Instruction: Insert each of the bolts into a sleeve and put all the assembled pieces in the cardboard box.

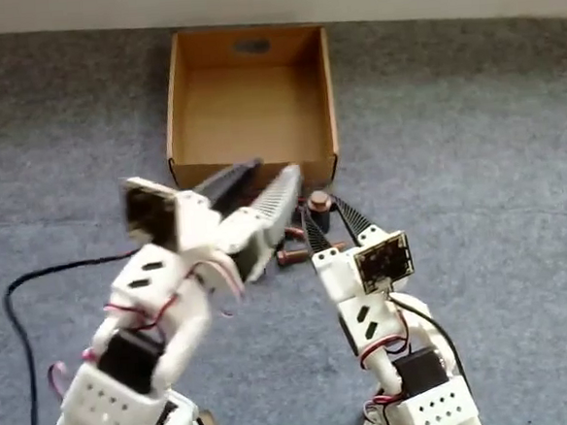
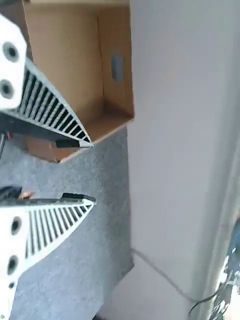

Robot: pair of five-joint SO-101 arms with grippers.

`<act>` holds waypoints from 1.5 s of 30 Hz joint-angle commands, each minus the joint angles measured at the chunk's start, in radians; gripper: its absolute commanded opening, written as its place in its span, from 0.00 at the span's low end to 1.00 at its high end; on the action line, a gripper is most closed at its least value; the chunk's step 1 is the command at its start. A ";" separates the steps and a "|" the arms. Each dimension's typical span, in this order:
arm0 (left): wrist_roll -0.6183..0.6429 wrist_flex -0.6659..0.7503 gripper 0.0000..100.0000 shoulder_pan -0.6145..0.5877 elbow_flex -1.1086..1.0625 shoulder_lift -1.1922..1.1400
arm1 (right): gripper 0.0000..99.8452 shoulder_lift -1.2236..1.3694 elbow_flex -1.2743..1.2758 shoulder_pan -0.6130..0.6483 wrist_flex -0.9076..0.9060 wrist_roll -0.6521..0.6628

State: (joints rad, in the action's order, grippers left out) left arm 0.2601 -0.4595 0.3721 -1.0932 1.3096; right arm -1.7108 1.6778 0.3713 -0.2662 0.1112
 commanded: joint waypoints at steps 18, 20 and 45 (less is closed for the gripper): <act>-0.296 -0.115 0.01 -0.334 -0.510 0.134 | 0.01 1.129 -1.201 -0.024 -0.254 -0.160; -0.296 -0.069 0.01 -0.334 -0.542 0.134 | 0.01 1.305 -1.345 -0.024 -0.254 -0.195; -0.302 -0.035 0.01 -0.292 -0.572 0.136 | 0.01 2.387 -2.290 -0.099 -0.407 -0.061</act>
State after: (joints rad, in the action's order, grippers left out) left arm -0.0376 -0.5163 0.0560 -1.6701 1.4354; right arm 0.6920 -0.5455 0.3099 -0.7035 0.0391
